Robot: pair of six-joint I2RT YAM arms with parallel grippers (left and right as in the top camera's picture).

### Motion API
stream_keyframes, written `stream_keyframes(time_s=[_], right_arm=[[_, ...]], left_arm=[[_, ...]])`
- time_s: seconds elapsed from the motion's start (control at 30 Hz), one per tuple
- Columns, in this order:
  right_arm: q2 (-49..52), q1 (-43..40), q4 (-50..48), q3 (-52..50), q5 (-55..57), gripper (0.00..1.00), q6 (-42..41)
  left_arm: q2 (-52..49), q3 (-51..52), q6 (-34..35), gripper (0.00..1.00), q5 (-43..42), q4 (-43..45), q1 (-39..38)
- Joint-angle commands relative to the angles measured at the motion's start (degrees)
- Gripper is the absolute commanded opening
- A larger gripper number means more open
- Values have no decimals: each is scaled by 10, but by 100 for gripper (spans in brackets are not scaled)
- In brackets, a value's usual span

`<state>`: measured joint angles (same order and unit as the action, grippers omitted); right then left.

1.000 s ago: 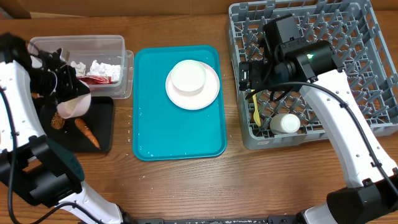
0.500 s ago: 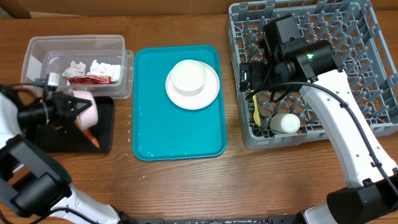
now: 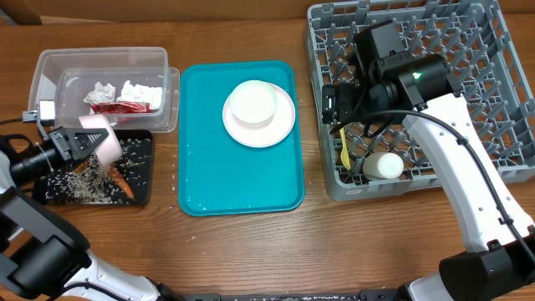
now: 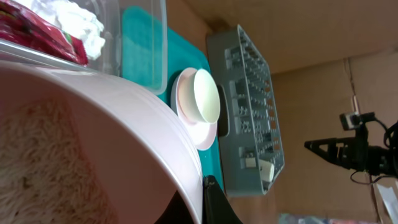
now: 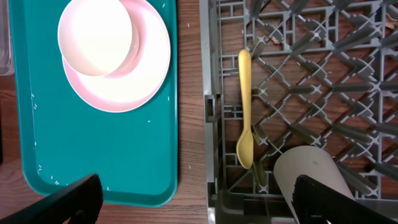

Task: Sort waste into correct bins and load items into the dishwasher
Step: 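Carry the pink bowl left and pour the rice onto the black tray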

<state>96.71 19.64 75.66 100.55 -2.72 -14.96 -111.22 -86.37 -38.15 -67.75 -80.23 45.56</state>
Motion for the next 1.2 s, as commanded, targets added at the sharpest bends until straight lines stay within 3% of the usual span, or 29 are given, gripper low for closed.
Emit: stream_keyframes(time_s=[0.0,0.9,1.17], right_arm=[[-8,2,-2,11,0,100,0],[-8,2,-2,11,0,100,0],[-8,2,-3,11,0,100,0]], left_arm=[[13,5,-19,4,-41,0,25],[10,91,0,4,-229,-12,63],[9,91,30,4,-214,21,63]])
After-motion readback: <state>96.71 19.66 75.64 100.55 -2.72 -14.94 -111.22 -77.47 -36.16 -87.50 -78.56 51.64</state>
